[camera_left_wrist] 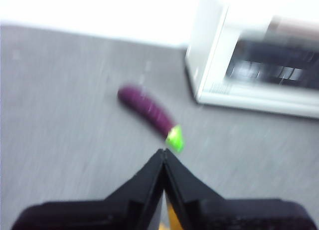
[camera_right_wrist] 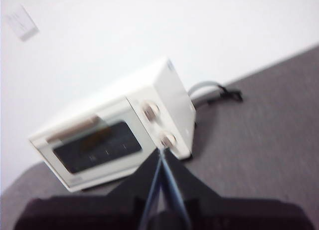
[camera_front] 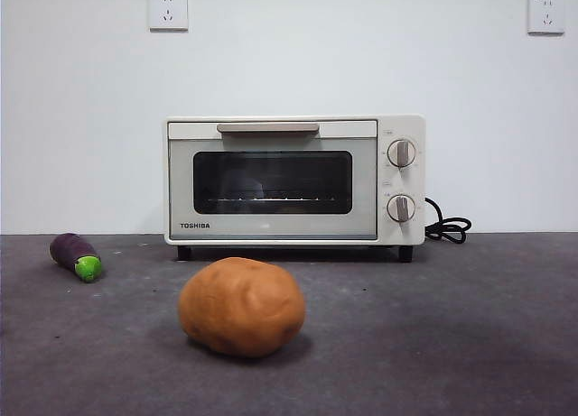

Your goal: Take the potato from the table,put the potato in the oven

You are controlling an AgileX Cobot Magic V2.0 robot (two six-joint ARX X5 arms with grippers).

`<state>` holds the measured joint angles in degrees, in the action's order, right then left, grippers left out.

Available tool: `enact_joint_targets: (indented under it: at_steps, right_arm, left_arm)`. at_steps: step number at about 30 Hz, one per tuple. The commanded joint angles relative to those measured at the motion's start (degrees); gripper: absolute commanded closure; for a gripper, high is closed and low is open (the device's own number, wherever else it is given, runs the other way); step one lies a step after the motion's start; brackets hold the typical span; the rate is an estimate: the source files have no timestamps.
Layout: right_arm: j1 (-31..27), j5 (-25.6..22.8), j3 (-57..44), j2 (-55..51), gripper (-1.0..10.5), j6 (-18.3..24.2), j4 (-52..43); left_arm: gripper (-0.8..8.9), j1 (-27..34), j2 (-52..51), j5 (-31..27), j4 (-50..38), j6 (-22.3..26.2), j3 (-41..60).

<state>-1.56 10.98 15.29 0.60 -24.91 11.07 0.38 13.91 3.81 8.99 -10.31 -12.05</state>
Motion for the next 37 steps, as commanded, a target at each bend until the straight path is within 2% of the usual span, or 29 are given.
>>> enact_joint_targets:
  at_steps: [1, 11, 25, 31, 34, 37]
  right_arm:
    - [0.04, 0.24, 2.58, -0.07, 9.5, -0.57, -0.15]
    - [0.04, 0.20, 14.16, 0.39, 9.5, -0.42, 7.10]
    - [0.04, 0.31, 25.94, 2.16, 9.5, -0.44, 13.14]
    - [0.04, 7.13, 30.86, 7.52, 9.5, 0.13, 19.23]
    - [0.04, 11.72, 33.97, 12.41, 9.5, 2.23, 23.63]
    - [0.04, 13.14, 36.74, 17.00, 9.5, 3.85, 27.96]
  left_arm:
    - [8.18, -0.09, -0.02, 2.01, 0.94, -3.04, -3.54]
    - [8.18, -0.09, 3.08, 10.21, 5.14, -5.46, -17.53]
    - [8.19, -0.09, 9.99, 11.82, 14.36, -6.71, -32.92]
    - [8.19, -0.09, 16.66, 17.92, 21.14, -6.67, -39.21]
    - [8.19, -0.09, 20.76, 22.69, 22.38, -6.67, -41.55]
    - [8.19, -0.09, 24.55, 25.35, 23.30, -6.67, -43.15]
